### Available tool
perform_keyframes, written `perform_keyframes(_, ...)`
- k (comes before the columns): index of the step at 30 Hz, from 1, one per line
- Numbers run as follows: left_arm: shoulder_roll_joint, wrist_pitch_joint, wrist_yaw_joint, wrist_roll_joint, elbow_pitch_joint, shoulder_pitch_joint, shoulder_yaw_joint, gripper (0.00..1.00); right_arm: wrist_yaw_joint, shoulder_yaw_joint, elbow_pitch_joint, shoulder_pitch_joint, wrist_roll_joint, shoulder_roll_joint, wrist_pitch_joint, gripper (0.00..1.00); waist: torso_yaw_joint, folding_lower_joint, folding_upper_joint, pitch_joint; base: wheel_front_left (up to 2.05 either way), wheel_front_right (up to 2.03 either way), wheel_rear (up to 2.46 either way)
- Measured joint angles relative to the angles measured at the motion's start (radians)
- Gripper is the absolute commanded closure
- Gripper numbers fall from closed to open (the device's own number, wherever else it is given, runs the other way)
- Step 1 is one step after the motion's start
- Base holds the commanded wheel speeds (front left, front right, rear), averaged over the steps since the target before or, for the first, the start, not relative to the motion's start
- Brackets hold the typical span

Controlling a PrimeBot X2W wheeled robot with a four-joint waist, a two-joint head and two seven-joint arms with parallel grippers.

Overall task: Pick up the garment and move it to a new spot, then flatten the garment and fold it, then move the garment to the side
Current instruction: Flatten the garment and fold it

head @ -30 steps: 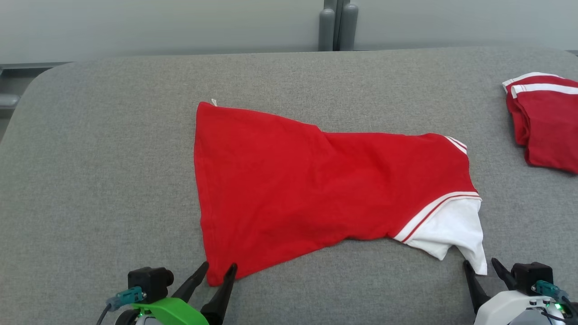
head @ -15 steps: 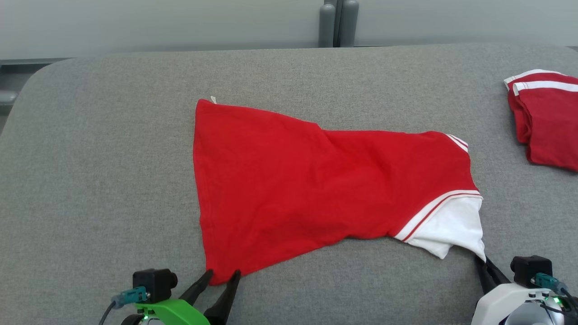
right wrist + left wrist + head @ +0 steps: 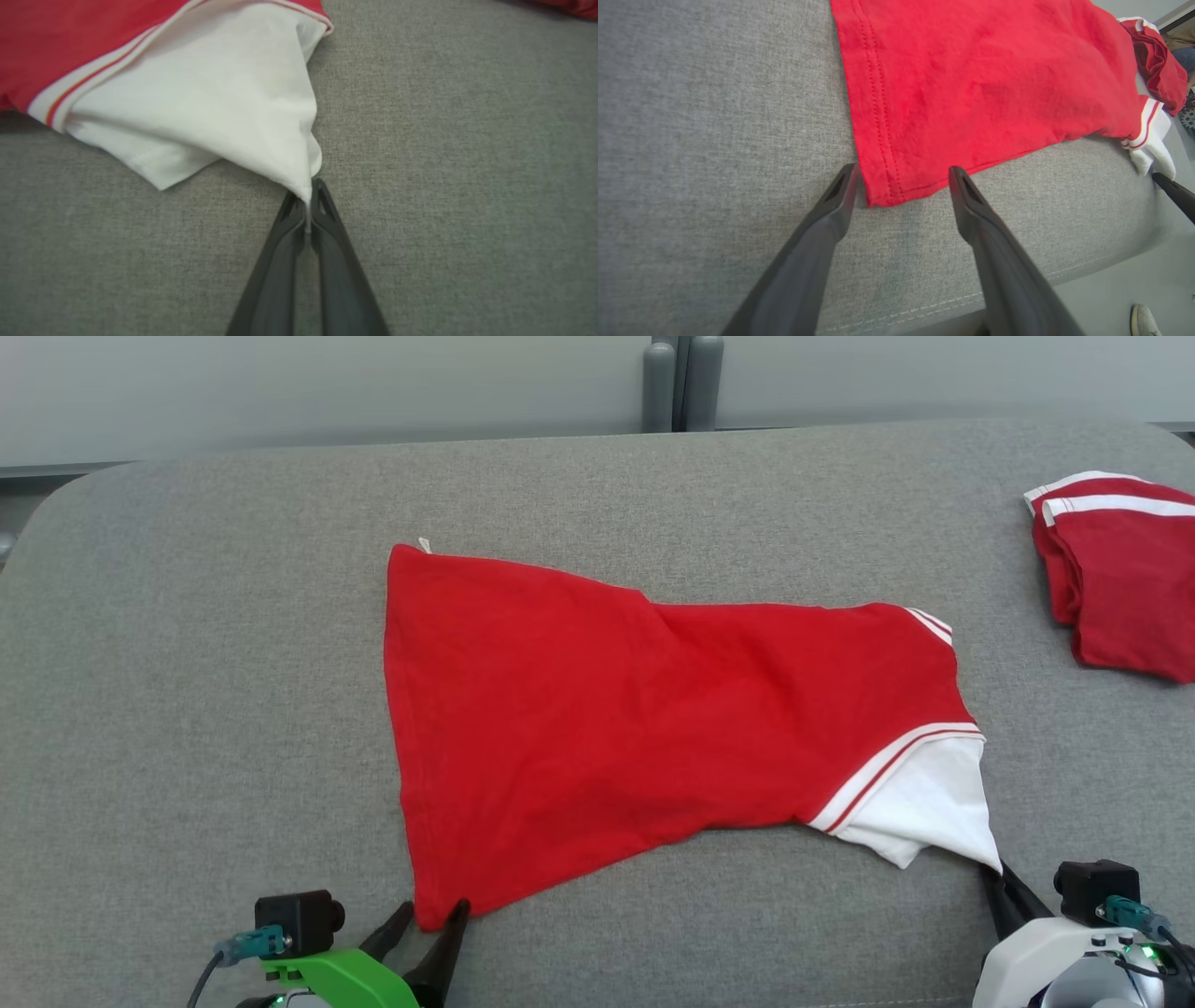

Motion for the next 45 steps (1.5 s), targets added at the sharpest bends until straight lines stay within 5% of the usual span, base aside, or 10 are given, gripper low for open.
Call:
perform_keyframes(15, -0.022, 0.013, -0.002, -0.021, 0.054, -0.015, -0.003, 0.03, 0.009, 0.001, 0.028, -0.019, 0.000, 0.003, -0.008, 1.00, -0.019, 0.0000, 0.0000, -0.002, 0.00, 0.00, 0.00)
perform_keyframes(17, -0.023, 0.013, -0.003, -0.021, 0.065, -0.021, -0.003, 0.19, 0.009, 0.001, 0.031, -0.020, 0.000, 0.003, -0.012, 1.00, -0.020, 0.0000, 0.0000, -0.002, 0.00, 0.00, 0.00)
perform_keyframes(20, -0.023, 0.013, -0.010, -0.021, 0.076, -0.023, -0.006, 0.65, 0.009, 0.001, 0.035, -0.021, 0.000, 0.003, -0.013, 1.00, -0.022, 0.0000, 0.0000, -0.003, 0.00, 0.00, 0.00)
perform_keyframes(21, -0.025, 0.013, -0.011, -0.023, 0.079, -0.023, -0.006, 1.00, 0.009, 0.002, 0.037, -0.021, 0.000, 0.003, -0.013, 1.00, -0.023, 0.0000, 0.0000, -0.003, 0.00, 0.00, 0.00)
perform_keyframes(25, -0.027, 0.014, -0.021, -0.043, 0.087, -0.023, -0.011, 1.00, 0.034, -0.004, 0.031, -0.030, 0.029, 0.012, -0.016, 1.00, -0.024, 0.0000, 0.0000, -0.005, 0.00, 0.00, 0.00)
perform_keyframes(31, 0.007, 0.034, -0.045, -0.092, -0.032, -0.091, 0.042, 1.00, 0.132, -0.058, -0.107, -0.138, 0.230, 0.072, -0.001, 1.00, -0.033, 0.0000, 0.0000, -0.005, 0.00, 0.00, 0.00)
perform_keyframes(45, 0.247, 0.286, -0.064, -0.265, -0.557, -0.454, 0.216, 1.00, 0.140, -0.235, -0.754, -0.481, 0.658, -0.168, 0.217, 1.00, -0.054, 0.0000, 0.0000, -0.058, 0.00, 0.00, 0.00)
